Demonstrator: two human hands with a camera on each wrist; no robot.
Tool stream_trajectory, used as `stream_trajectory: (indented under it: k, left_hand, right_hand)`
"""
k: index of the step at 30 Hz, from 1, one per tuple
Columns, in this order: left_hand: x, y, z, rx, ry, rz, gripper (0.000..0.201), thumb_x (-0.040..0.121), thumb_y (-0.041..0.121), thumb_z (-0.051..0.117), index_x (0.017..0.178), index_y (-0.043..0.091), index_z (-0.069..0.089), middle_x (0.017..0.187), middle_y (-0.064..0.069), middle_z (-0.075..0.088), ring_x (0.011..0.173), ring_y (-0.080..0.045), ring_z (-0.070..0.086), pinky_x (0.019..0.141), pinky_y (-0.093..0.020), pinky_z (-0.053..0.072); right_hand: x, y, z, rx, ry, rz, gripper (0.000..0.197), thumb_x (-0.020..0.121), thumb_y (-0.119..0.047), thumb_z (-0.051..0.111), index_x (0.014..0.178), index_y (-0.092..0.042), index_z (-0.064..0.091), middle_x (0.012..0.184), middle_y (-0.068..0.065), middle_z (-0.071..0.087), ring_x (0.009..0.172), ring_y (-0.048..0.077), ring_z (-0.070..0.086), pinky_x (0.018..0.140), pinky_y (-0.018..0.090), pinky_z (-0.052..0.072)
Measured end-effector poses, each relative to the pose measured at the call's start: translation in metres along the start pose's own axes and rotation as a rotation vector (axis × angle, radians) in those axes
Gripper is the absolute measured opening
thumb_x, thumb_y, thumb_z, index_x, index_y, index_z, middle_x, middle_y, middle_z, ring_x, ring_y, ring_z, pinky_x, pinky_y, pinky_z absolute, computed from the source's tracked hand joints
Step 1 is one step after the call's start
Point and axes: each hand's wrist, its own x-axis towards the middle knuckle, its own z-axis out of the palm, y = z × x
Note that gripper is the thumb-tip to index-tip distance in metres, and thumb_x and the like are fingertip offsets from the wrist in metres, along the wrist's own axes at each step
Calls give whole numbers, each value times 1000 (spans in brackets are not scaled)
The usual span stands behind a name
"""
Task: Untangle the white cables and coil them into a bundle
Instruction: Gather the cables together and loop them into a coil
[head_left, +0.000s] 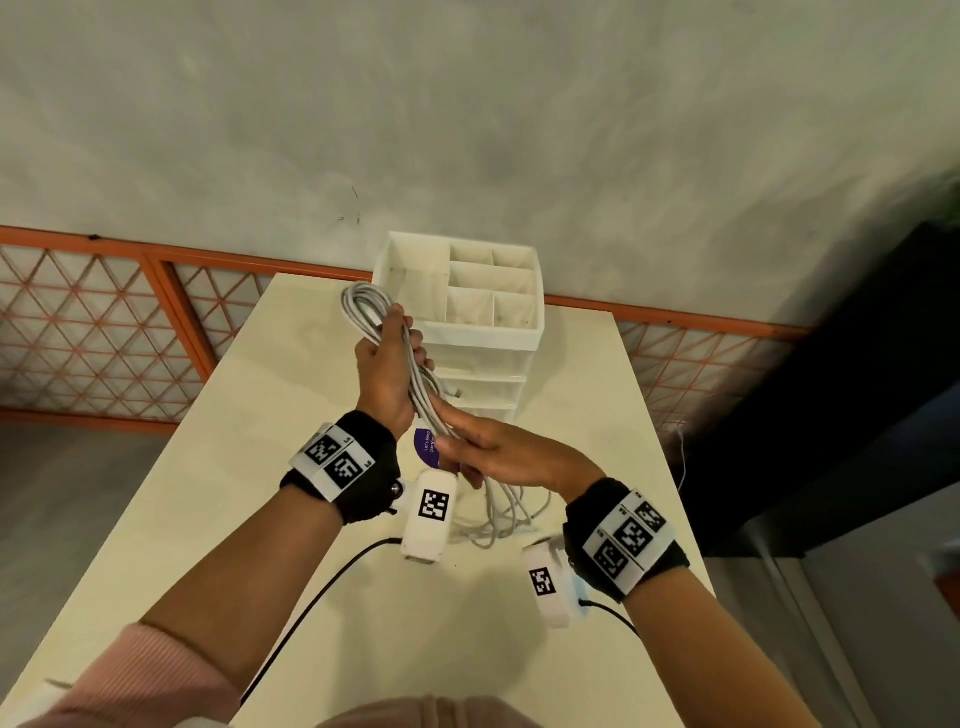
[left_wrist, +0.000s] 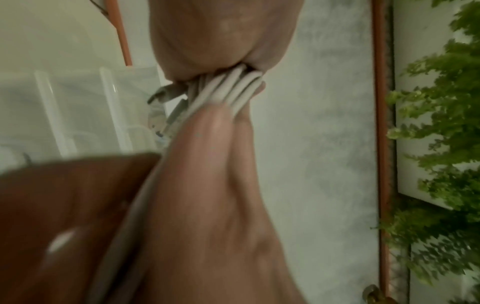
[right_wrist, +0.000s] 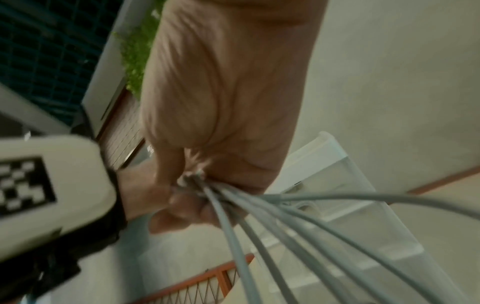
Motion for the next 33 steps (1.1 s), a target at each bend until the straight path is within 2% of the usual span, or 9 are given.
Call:
stream_trajectory:
  k: [4,7,11,15,20,22,26,29,33]
  left_hand:
    - [5,3,-6,-59,58,-14,29,95,29,50,70,16,46,41,10,42,36,-6,37,42,-20,38]
    - [2,0,-6,-66,55,-15,30,95,29,50,69,16,46,42,10,42,37,-6,37,42,-19,38]
    - [0,-2,-2,-40,33,-2,29,95,30,49,70,16,45,42,10,42,36,-6,36,42,-19,38]
    - [-2,-6,-5,12,-2,-4,31,95,31,49,69,16,46,43,9,43,37,-7,36,44,-21,40]
    - [-6,-7,-15,10,-120,-105,31,95,31,51,68,16,47,44,7,35,37,-7,30,41,-19,36]
    - [-7,-6,-20,50,-176,-108,31,95,31,51,68,16,46,44,7,33,36,-7,28,40,-19,34]
    - [-15,-1,-20,166,-284,-109,31,95,31,49,68,16,47,43,7,31,36,-7,25,40,-18,32]
    - [-23,-1,-13,293,-408,-110,31,96,30,48,69,16,48,44,6,32,37,-9,27,42,-20,32]
    - [-33,-3,-5,393,-446,-105,31,96,29,49,69,14,52,53,1,54,45,-12,50,48,-23,45]
  right_hand:
    - [-13,9,-16,88,62,-46,52,100,-20,44,145,-36,24,72,4,44,64,11,38,63,20,37]
    - [-14,14,-23,143,201,-40,44,97,-14,49,140,-23,43,68,5,52,58,10,36,57,17,35]
    - [-13,6,-11,148,184,-59,39,97,-4,47,136,-5,45,62,-15,57,53,-2,44,57,9,36]
    - [-12,10,-4,37,-4,19,46,99,-15,46,143,-22,36,66,0,48,54,3,38,59,11,38]
    - [-22,21,-20,32,-190,96,54,98,-16,49,144,-34,28,69,2,50,60,6,48,66,18,45]
    - [-26,24,-29,83,-94,109,48,93,-15,57,135,-35,44,66,2,53,56,7,47,62,19,44]
    - [-27,20,-39,96,205,95,27,82,-14,71,109,-14,71,69,2,67,53,10,46,53,19,39]
    - [-25,1,-45,6,301,33,22,77,-15,75,100,-14,75,84,6,74,57,9,50,56,20,41]
    - [-24,-31,-54,-114,388,-42,18,73,-6,78,88,-7,68,77,-7,70,59,-6,59,59,6,41]
